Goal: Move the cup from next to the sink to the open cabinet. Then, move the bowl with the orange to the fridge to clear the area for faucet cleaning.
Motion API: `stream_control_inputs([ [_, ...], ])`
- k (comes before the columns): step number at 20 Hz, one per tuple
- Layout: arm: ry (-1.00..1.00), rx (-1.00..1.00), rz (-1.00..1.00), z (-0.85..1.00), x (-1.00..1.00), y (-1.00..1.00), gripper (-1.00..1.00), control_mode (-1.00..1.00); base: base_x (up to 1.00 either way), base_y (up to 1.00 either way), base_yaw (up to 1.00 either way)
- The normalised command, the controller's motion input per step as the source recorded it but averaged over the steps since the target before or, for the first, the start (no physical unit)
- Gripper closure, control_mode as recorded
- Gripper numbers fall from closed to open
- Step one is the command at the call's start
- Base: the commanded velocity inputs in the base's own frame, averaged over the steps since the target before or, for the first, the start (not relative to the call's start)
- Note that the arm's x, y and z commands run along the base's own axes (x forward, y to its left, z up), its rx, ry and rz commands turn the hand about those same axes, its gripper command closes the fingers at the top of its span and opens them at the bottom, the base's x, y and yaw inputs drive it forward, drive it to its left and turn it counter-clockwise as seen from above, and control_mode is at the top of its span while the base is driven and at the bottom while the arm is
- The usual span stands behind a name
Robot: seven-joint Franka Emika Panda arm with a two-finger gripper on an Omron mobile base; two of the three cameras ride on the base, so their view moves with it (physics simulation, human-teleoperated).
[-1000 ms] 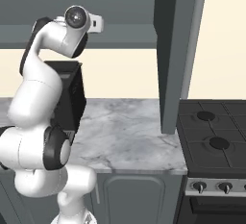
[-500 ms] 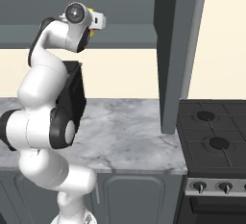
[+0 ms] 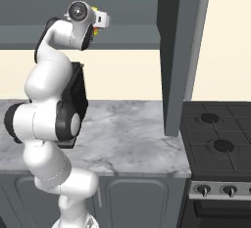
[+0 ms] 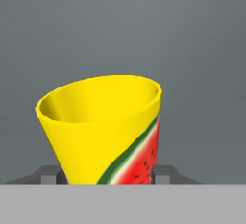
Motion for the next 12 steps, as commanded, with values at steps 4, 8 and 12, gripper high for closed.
stream_control_inputs([
  [4, 0.0, 0.0, 0.0, 0.0, -0.08, 0.0, -1.0, -1.0, 0.0, 0.0, 0.0],
  [8, -0.14, 0.0, 0.0, 0.0, -0.67, 0.0, -1.0, -1.0, 0.0, 0.0, 0.0],
  [12, -0.16, 0.0, 0.0, 0.0, -0.99, 0.0, -1.0, -1.0, 0.0, 0.0, 0.0],
])
